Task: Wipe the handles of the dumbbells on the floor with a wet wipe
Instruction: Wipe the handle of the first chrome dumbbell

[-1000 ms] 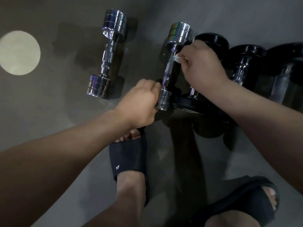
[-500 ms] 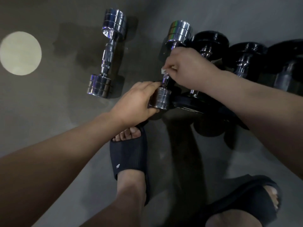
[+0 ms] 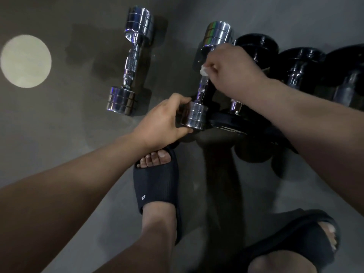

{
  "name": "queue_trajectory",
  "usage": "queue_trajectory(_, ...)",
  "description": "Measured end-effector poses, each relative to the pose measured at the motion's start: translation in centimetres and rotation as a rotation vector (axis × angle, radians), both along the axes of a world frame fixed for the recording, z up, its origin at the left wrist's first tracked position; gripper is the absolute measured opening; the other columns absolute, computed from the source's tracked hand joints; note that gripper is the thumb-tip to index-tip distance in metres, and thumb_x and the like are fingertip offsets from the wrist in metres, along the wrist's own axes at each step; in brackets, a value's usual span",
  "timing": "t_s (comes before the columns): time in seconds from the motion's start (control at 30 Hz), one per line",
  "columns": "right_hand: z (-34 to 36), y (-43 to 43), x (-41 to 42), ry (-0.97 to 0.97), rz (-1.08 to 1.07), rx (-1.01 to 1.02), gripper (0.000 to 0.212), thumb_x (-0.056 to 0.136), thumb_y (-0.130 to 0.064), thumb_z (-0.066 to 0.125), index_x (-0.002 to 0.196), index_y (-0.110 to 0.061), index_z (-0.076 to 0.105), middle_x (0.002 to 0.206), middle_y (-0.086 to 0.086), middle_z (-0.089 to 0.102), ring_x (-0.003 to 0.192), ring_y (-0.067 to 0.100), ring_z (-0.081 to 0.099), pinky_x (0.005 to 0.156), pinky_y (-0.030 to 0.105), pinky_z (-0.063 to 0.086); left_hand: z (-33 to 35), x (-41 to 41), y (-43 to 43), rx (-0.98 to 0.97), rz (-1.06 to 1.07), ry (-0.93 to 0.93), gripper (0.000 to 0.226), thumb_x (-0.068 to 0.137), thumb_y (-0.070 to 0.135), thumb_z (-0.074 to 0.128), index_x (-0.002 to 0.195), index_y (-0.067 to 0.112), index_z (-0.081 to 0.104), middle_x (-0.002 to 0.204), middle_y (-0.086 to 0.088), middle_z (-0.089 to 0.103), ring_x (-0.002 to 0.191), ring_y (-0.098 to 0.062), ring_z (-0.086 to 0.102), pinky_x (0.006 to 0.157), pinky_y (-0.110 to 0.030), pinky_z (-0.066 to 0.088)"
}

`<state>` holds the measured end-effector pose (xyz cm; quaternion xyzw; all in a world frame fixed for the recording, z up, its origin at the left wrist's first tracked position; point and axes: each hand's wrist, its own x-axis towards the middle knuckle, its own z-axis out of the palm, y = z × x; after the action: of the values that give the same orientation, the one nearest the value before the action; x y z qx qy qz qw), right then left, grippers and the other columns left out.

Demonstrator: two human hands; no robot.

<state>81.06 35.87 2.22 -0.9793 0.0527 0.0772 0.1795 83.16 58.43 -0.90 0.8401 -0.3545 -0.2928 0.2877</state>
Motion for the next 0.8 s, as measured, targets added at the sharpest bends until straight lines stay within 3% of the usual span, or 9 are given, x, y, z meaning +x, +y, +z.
queue_trajectory(0.07,-0.1,0.1,-0.1,0.004,0.000,-0.005,0.024,0.099,-0.022,0.054,0.104,-0.008,0.072,0.110,0.016,0.064,0.102,0.034,0.062,0.090,0.041,0.050,0.1,0.0,0.1,-0.002,0.007,0.015,0.073,0.075,0.033,0.087,0.136,0.017,0.050,0.130,0.005,0.062,0.117,-0.011,0.057,0.098,-0.026,0.045)
queue_trajectory(0.23,1.3,1.5,-1.9,0.149,0.319,0.121,0.019,0.095,-0.022,0.061,0.099,-0.013,0.077,0.097,0.010,0.063,0.091,0.028,0.062,0.083,0.037,0.050,0.7,0.3,0.0,-0.003,0.040,0.046,0.072,0.070,0.030,0.091,0.131,0.019,0.056,0.109,0.006,0.066,0.102,-0.011,0.062,0.090,-0.027,0.048)
queue_trajectory(0.4,1.1,0.2,-0.4,0.041,0.145,0.036,0.021,0.095,-0.020,0.061,0.100,-0.007,0.076,0.100,0.016,0.064,0.096,0.035,0.063,0.087,0.041,0.050,0.6,0.0,0.0,0.013,0.072,0.029,0.074,0.068,0.032,0.092,0.133,0.022,0.057,0.103,0.004,0.064,0.097,-0.012,0.062,0.087,-0.027,0.048)
queue_trajectory(0.57,1.8,1.9,-1.2,0.159,0.382,0.077,0.023,0.092,-0.016,0.058,0.101,-0.010,0.078,0.100,0.013,0.063,0.094,0.032,0.063,0.085,0.042,0.050,0.3,0.0,-0.1,0.025,0.083,0.016,0.074,0.067,0.034,0.093,0.132,0.022,0.059,0.101,0.002,0.061,0.095,-0.012,0.059,0.082,-0.017,0.044)
queue_trajectory(0.7,1.4,0.9,0.1,0.083,0.190,0.010,0.025,0.094,-0.017,0.057,0.106,-0.010,0.078,0.105,0.016,0.062,0.098,0.035,0.062,0.087,0.044,0.051,0.2,0.0,0.0,0.027,0.085,0.012,0.074,0.068,0.032,0.092,0.132,0.020,0.057,0.094,0.008,0.055,0.092,-0.011,0.057,0.074,-0.003,0.034)
queue_trajectory(0.8,0.9,1.5,-0.7,0.108,0.295,0.049,0.023,0.094,-0.017,0.057,0.101,-0.010,0.077,0.103,0.013,0.062,0.096,0.032,0.062,0.085,0.044,0.051,0.2,-0.1,-0.1,0.027,0.073,0.029,0.073,0.070,0.032,0.091,0.132,0.021,0.055,0.096,0.014,0.053,0.095,-0.009,0.056,0.078,-0.011,0.038)
